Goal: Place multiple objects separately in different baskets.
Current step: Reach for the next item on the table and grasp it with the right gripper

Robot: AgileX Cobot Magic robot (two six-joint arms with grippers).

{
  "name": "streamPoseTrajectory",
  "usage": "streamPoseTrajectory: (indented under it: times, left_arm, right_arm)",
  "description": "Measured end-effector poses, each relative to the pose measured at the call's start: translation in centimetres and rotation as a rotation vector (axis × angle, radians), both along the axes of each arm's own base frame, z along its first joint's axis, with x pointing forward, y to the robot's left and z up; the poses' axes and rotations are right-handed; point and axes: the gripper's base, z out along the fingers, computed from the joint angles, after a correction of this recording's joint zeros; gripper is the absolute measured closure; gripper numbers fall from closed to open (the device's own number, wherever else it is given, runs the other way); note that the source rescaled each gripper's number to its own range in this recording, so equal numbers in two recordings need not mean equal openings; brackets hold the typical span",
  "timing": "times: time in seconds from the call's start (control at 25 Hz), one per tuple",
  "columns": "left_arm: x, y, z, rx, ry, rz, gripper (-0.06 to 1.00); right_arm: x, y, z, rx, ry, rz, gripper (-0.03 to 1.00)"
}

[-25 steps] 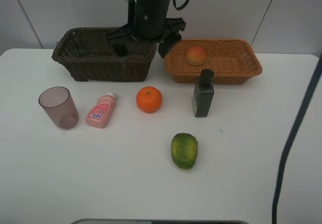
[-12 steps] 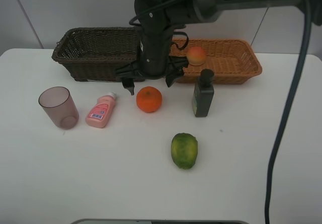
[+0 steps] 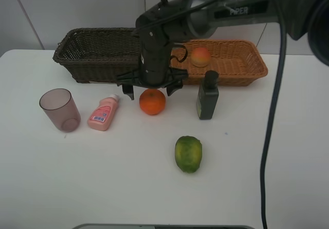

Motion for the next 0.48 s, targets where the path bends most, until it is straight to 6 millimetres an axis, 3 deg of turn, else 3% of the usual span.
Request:
streamPoseTrajectory:
  times: [0.24, 0.48]
  left_arm:
    - [0.0, 0.0, 0.0, 0.000, 0.000, 0.000, 0.02]
    - [0.0, 0.0, 0.0, 0.000, 0.000, 0.000, 0.02]
  right_arm:
    - [0.3, 0.2, -0.3, 0.016, -0.026, 0.013, -0.03]
    - [0.3, 0.2, -2.4, -0.019, 0.006, 0.013, -0.03]
